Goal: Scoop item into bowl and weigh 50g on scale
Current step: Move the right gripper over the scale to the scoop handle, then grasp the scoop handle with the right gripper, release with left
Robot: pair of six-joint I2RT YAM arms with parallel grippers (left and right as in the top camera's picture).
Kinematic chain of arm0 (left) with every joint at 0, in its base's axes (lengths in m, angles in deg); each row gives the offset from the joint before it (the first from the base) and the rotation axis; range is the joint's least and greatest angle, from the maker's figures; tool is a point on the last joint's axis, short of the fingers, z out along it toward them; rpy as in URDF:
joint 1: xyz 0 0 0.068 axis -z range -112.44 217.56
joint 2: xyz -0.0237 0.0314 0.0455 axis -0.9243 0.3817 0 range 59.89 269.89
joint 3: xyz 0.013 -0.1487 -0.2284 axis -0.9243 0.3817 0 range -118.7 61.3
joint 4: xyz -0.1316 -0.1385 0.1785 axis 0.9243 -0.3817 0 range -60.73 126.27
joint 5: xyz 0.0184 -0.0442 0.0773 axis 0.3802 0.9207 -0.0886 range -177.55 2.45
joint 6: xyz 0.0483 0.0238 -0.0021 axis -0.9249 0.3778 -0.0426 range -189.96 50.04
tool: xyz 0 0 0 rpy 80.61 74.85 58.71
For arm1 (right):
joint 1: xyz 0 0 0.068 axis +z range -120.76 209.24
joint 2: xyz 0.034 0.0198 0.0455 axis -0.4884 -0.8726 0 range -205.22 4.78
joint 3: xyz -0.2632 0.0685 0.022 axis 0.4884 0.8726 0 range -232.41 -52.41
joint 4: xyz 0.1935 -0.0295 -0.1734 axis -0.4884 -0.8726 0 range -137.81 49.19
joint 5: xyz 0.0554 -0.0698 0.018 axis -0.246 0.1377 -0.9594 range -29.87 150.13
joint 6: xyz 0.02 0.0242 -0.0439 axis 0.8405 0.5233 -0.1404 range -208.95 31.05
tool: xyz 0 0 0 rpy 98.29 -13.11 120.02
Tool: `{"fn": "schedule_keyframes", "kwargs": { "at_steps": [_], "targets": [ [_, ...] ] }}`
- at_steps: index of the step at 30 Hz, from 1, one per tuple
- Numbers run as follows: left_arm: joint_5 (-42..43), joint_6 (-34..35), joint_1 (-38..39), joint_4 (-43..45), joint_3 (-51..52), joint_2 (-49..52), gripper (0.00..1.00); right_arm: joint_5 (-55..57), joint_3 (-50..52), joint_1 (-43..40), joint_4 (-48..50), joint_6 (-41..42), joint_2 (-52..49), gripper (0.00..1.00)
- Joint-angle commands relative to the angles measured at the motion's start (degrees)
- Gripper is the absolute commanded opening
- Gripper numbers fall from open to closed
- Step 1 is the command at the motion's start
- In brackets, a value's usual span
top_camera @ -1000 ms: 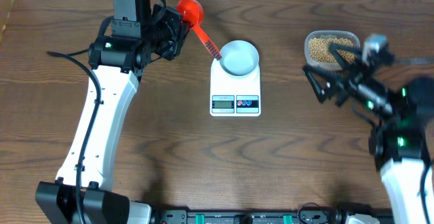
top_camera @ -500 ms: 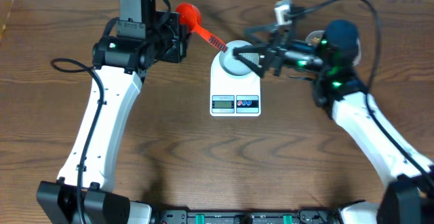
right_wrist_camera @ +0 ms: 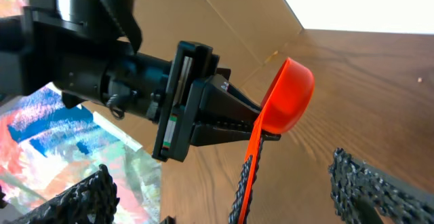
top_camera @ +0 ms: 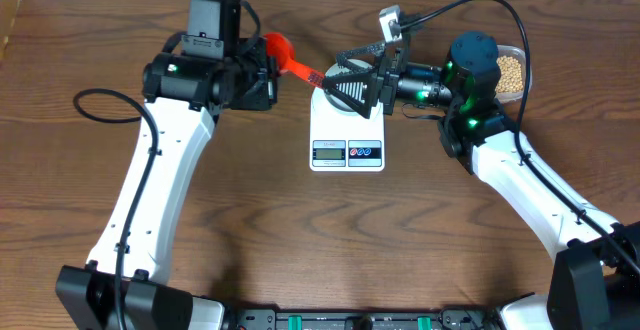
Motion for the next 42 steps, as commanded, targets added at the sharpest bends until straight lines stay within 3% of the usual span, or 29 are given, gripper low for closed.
{"fn": "schedule_keyframes", "kwargs": {
  "at_steps": [1,5,7,13,21,27,32,42],
  "targets": [
    [-0.8,0.8,1.5,-0.3,0.4,1.0,0.07,0.2,-1.4,0.6,-1.9,0.3,-0.3,0.92],
    [-0.9,0.8,2.8,-0.2,0.4,1.7,0.07,4.3,-1.4,0.5,-8.9,1.0,-0.3,0.59],
    [-1.7,0.8,3.4,-0.1,0.4,2.3,0.07,6.5,-1.4,0.5,-12.2,2.4,-0.3,0.50],
    [-2.7,0.8,5.7,0.0,0.4,4.3,0.07,7.2,-1.4,0.5,-13.3,3.6,-0.3,0.40],
    [-3.0,1.9,6.4,1.7,0.4,5.2,0.07,7.8,-1.4,0.5,-15.8,8.8,-0.3,0.17],
    [-4.2,4.2,6.4,3.3,0.4,5.2,0.07,10.1,-1.4,0.5,-15.8,15.9,-0.3,0.17],
    [-5.1,5.3,6.4,3.8,0.4,5.2,0.08,12.2,-1.4,0.6,-15.8,17.4,-0.3,0.24],
    [-5.1,5.6,6.4,4.5,0.4,5.2,0.07,14.0,-1.4,1.7,-15.8,17.3,-0.3,0.26]
  ]
}}
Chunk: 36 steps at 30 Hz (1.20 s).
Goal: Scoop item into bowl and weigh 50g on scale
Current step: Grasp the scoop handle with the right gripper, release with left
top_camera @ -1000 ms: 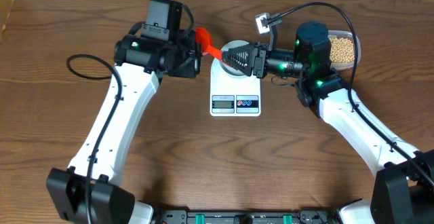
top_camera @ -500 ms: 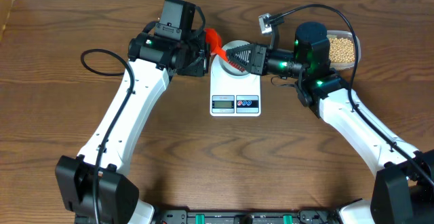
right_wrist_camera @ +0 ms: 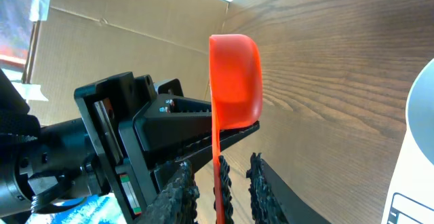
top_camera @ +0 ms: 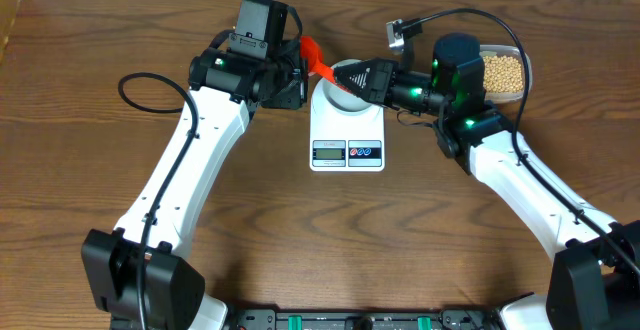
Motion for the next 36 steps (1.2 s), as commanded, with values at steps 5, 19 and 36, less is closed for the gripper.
{"fn": "schedule_keyframes", "kwargs": {
  "at_steps": [5,19,36],
  "targets": [
    [-1.0,1.0,0.0,0.0,0.4,0.1,0.07,1.1,-1.1,0.7,-0.1,0.5,-0.1,0.25],
    [-0.5,0.9,0.0,1.7,0.4,0.1,0.07,2.6,-1.1,1.0,-0.7,0.5,-0.1,0.21],
    [-0.5,0.9,1.6,1.7,0.4,0.1,0.08,2.8,-1.1,1.0,-0.7,0.6,-0.1,0.13]
  ]
}}
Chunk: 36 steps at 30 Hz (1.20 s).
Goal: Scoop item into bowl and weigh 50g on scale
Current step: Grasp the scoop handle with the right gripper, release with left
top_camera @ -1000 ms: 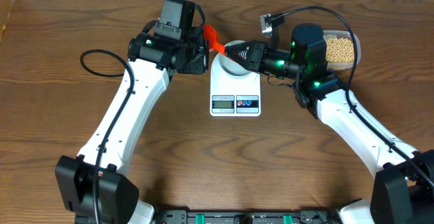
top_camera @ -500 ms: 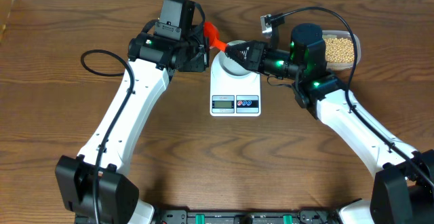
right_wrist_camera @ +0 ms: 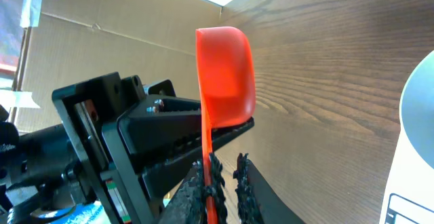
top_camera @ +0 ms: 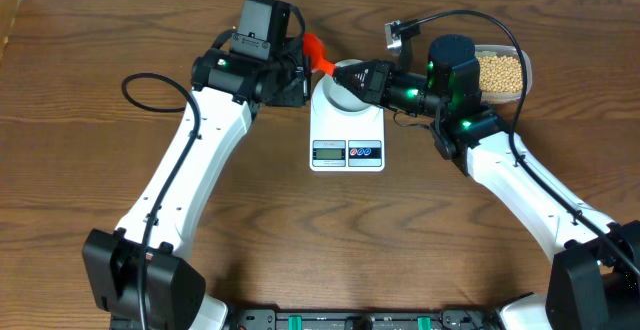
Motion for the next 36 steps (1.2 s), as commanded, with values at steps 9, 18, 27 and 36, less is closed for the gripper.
{"fn": "schedule_keyframes", "kwargs": {
  "at_steps": [9,18,27,36],
  "targets": [
    [-0.3,0.1,1.1,0.0,0.4,0.1,0.08,0.5,-1.1,0.3,-0.1,0.4,-0.1,0.08],
    [-0.2,0.1,1.1,0.0,0.4,0.1,0.08,1.9,-1.1,0.3,0.2,0.4,-0.1,0.07],
    [1.0,0.1,1.1,0.1,0.4,0.1,0.07,3.0,-1.1,0.3,0.6,0.5,-0.1,0.07],
    [1.7,0.0,1.1,-0.4,0.4,0.1,0.07,3.5,-1.1,0.3,0.6,0.6,-0.1,0.01]
  ]
}}
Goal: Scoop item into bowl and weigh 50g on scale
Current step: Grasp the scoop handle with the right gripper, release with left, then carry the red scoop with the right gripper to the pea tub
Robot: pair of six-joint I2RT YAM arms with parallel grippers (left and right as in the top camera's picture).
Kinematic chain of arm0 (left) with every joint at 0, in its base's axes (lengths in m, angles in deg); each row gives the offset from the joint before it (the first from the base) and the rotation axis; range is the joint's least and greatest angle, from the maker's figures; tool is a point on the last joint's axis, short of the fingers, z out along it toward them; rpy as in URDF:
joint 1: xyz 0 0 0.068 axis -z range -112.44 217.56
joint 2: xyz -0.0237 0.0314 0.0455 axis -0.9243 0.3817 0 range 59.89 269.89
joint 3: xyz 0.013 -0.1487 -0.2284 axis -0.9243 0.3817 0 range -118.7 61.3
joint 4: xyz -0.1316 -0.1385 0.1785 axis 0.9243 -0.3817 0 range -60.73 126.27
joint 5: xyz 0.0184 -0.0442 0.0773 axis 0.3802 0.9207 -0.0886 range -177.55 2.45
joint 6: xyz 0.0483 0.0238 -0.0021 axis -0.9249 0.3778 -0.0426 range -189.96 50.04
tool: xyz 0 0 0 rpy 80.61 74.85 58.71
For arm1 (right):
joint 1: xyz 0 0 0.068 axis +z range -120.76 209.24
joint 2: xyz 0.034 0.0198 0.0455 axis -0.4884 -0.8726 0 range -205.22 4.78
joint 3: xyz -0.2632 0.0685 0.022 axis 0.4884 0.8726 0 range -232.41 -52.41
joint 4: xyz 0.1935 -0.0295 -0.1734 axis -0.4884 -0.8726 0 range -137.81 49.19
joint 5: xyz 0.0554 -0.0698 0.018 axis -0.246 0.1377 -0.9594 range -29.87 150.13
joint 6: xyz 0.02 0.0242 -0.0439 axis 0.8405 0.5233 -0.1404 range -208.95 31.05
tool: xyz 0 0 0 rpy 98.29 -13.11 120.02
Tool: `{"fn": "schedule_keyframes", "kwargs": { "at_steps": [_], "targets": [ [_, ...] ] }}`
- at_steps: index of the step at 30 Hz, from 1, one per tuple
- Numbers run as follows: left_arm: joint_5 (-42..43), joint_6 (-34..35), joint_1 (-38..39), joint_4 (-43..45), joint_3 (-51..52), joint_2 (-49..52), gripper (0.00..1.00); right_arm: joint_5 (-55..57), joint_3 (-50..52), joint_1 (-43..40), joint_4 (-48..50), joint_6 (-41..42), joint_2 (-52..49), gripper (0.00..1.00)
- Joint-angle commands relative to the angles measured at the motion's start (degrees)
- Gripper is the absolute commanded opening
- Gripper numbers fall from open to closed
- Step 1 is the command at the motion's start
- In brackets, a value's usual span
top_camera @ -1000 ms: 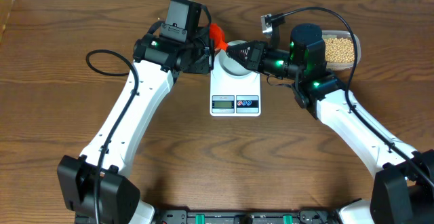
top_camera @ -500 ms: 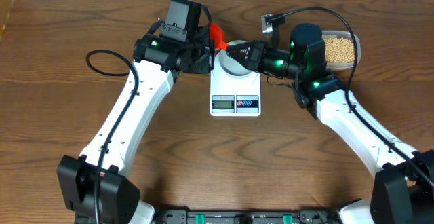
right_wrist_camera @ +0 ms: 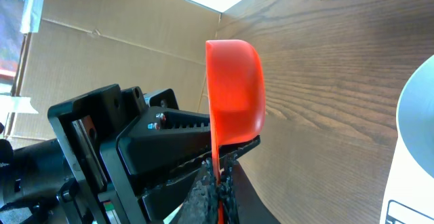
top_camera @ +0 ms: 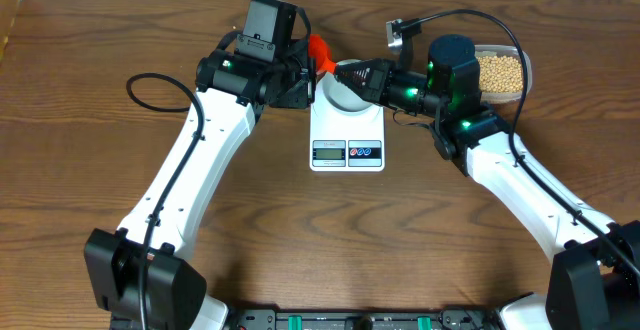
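An orange scoop [top_camera: 320, 52] hangs above the table just left of the white scale [top_camera: 347, 135]. In the right wrist view its cup [right_wrist_camera: 234, 91] stands on edge. My right gripper [right_wrist_camera: 218, 183] is shut on the thin handle below the cup. My left gripper [top_camera: 305, 70] meets the scoop from the other side, its black fingers [right_wrist_camera: 203, 132] converging on the handle under the cup. A pale bowl [top_camera: 338, 90] sits on the scale, partly hidden by my right gripper [top_camera: 345, 75].
A clear container of soybeans [top_camera: 503, 70] stands at the back right, behind my right arm. The scale's display [top_camera: 328, 151] faces the front. A black cable [top_camera: 150, 85] loops on the table at the left.
My right fingers, a narrow gap apart around the scoop's handle before, are now pressed shut on it. The scoop and both arms have barely shifted.
My left gripper held the scoop left of the scale while my right gripper stood wide open facing it. The left arm then had the scoop nearer the scale, its handle between the right fingers. Those fingers narrowed and are now shut on the handle.
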Motion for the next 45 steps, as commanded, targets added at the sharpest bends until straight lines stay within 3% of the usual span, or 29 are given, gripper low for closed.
{"fn": "schedule_keyframes", "kwargs": {
  "at_steps": [1,9,22,37,42,45],
  "targets": [
    [1.3,0.0,0.1,-0.5,0.4,0.1,0.07,1.8,-1.1,0.2,0.0,0.4,-0.1,0.01],
    [1.4,0.0,0.1,-0.7,0.4,0.1,0.09,1.8,-1.1,-0.4,-0.1,0.4,-0.1,0.01],
    [3.9,-4.7,0.1,1.6,0.4,0.0,0.25,3.0,-1.1,-1.4,-0.7,-0.8,-0.1,0.01],
    [8.4,-21.3,-4.3,5.7,0.4,-3.0,0.26,1.9,-1.1,-5.3,-4.6,-6.8,-0.1,0.01],
    [9.6,-31.5,-5.6,5.7,0.4,-4.0,0.26,0.1,-1.1,-5.5,-4.9,-9.2,0.0,0.01],
    [9.7,-41.9,-5.8,5.7,0.4,-4.4,0.26,-0.9,-1.1,-5.9,-6.3,-11.3,0.5,0.02]
  ]
}}
